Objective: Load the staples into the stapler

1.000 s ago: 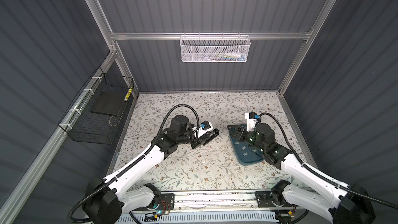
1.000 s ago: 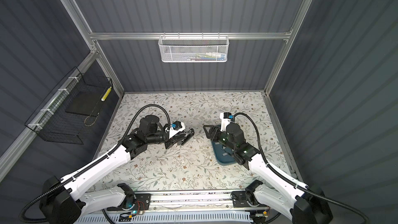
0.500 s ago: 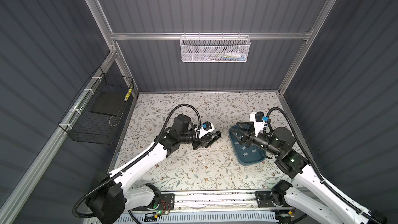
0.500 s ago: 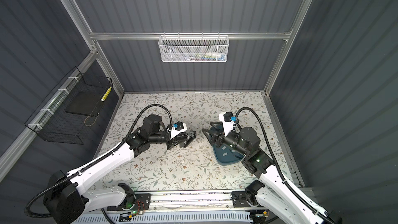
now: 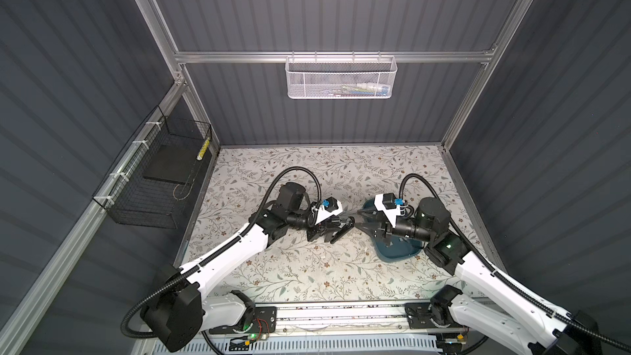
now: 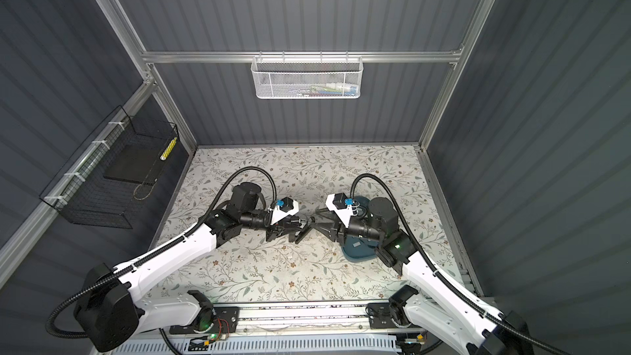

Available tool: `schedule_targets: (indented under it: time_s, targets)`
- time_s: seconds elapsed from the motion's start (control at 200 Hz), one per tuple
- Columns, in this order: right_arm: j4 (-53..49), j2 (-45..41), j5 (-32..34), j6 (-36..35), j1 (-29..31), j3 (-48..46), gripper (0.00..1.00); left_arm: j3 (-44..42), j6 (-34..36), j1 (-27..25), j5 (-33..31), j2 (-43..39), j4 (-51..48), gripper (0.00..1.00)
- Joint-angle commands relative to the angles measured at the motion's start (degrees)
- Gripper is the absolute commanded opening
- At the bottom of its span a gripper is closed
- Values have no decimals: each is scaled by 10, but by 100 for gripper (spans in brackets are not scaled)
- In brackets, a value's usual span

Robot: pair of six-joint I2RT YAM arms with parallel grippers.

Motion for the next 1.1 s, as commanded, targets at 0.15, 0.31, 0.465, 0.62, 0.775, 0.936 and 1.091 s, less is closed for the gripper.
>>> schedule_targets:
  time_s: [0.15,0.31,0.465,0.62,0.775,0.936,1.091]
  targets:
    - [-11,40,-30,5,0,21,44,31,34,-14,42,-16,-3,0]
    - [-38,83,-44,6,4,44,42,32,40,-14,41,-8,-6,0]
    - [-67,93,-33,-6,13,57,40,37,49,-14,37,-1,-19,0]
    - [-87,115,-35,-29,18,62,39,37,51,-14,42,3,-20,0]
    - [-141,161,-23,-57,23,89,36,41,51,-14,44,-3,-29,0]
    - [-158,164,-7,-86,29,83,37,37,40,-14,33,-18,-24,0]
    - [-174,169,8,-106,29,75,30,37,31,-12,23,-31,-26,0]
